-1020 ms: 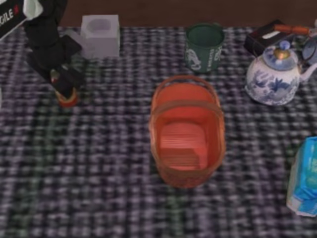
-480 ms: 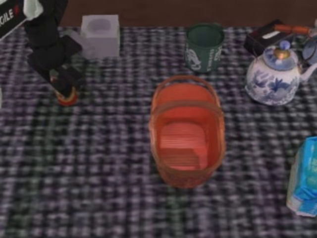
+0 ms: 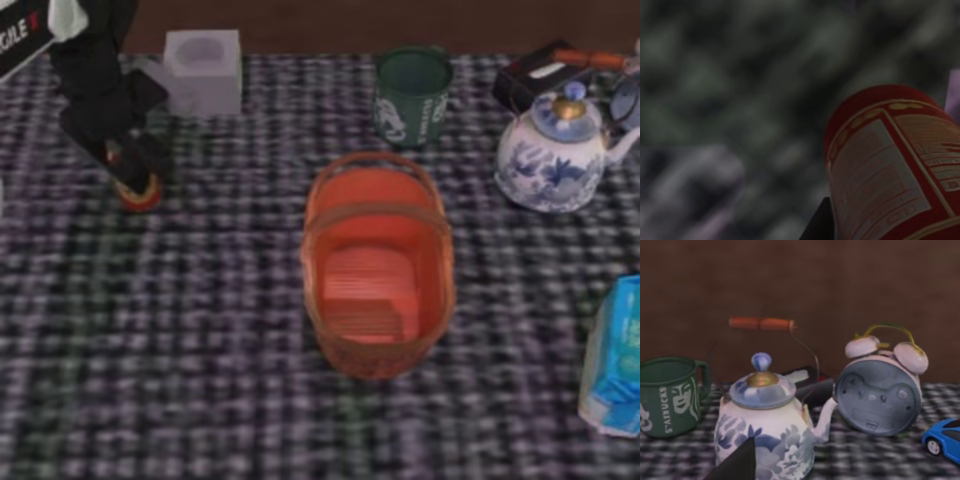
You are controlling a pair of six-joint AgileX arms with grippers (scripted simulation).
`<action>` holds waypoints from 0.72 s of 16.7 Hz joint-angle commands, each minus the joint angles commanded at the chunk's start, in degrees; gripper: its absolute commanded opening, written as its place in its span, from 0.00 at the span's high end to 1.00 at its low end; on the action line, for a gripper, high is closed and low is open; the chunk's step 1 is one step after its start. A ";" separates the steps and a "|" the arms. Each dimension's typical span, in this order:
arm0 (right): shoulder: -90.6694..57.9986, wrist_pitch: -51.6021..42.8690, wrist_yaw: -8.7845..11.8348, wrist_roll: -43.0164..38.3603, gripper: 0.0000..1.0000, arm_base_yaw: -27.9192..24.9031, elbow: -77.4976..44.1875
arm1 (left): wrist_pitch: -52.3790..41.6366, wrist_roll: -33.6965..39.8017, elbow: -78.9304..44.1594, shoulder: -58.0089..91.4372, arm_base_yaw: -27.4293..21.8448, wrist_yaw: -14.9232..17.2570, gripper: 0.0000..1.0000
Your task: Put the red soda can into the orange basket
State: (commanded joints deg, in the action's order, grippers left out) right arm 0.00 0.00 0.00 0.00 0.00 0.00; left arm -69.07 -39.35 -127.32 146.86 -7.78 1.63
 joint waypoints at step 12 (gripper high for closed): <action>0.00 0.00 0.00 0.00 0.00 0.00 0.00 | 55.01 17.39 25.44 -11.27 -5.40 33.56 1.00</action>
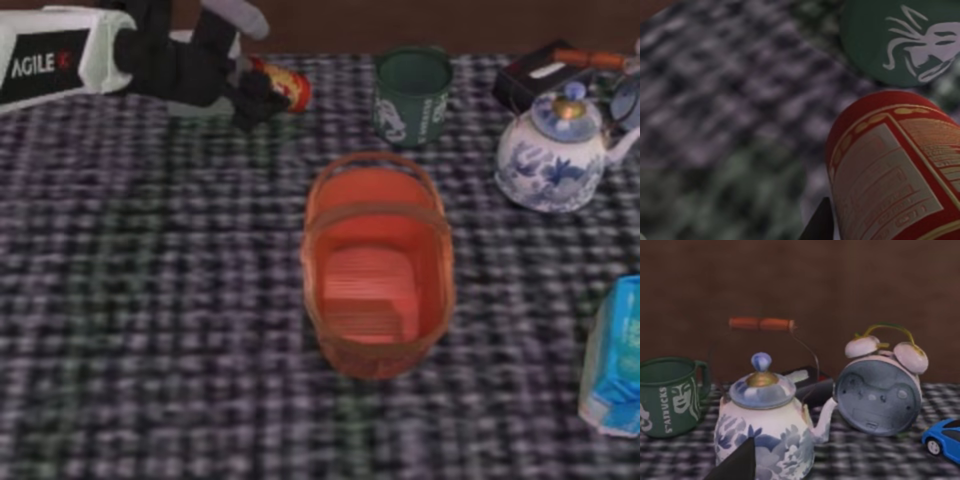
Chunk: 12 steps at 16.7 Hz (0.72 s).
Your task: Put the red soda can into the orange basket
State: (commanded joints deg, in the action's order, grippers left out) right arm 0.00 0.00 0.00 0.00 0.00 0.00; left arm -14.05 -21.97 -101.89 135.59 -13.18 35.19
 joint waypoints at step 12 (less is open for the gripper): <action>0.00 0.00 0.00 0.00 0.00 0.00 0.00 | 55.97 18.55 28.25 -15.64 -5.40 35.46 1.00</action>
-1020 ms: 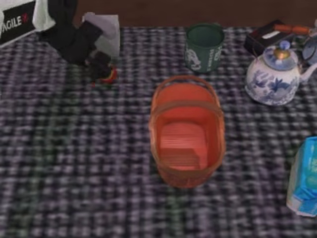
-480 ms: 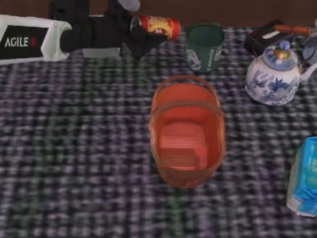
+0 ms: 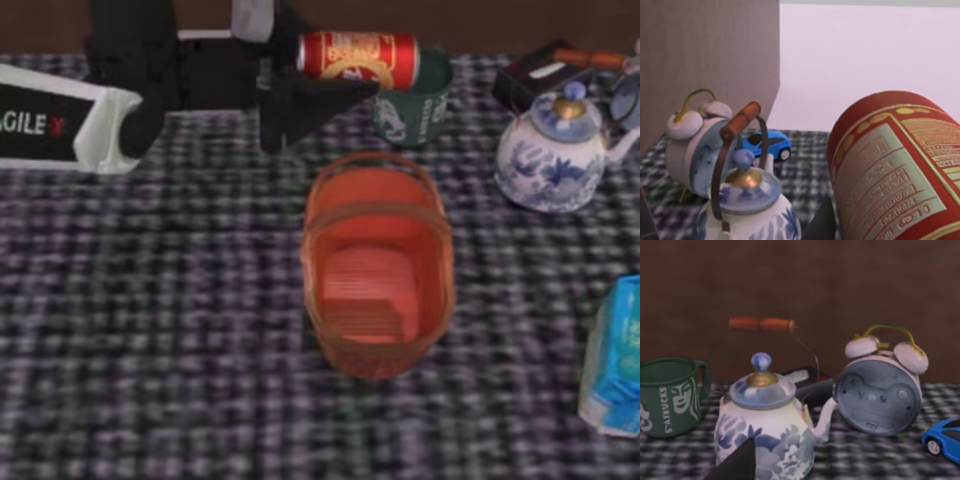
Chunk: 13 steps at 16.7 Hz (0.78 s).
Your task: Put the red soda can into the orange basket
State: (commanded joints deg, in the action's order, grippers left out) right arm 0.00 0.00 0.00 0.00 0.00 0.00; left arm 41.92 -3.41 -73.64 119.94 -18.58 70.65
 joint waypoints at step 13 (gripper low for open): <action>0.00 0.00 0.00 0.00 0.00 0.00 0.00 | 11.61 0.81 2.64 6.52 0.53 2.06 1.00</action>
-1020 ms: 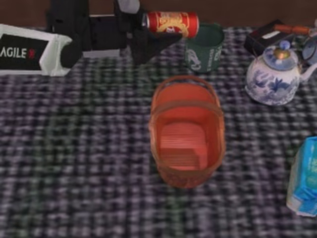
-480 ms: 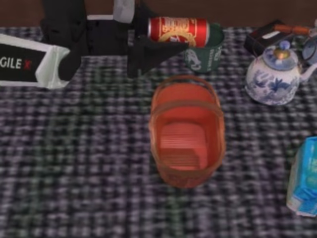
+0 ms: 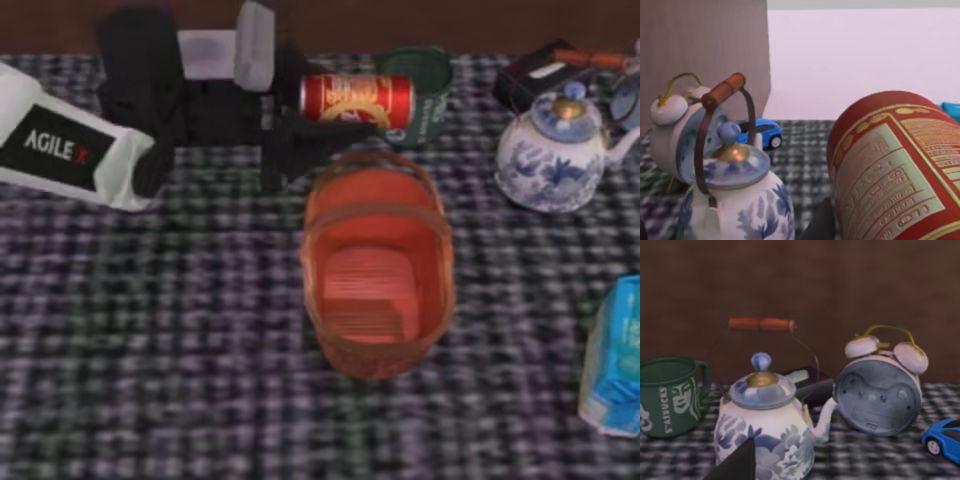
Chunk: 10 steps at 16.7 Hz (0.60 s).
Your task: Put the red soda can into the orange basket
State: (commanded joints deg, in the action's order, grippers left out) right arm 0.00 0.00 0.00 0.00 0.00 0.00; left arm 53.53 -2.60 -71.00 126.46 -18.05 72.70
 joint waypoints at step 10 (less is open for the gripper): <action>0.00 0.00 0.00 0.00 0.00 0.00 0.00 | 9.56 0.36 2.25 7.51 0.66 -0.12 0.92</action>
State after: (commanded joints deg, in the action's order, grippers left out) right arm 0.00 0.00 0.00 0.00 0.00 0.00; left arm 63.09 -2.24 -68.75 133.97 -17.39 72.59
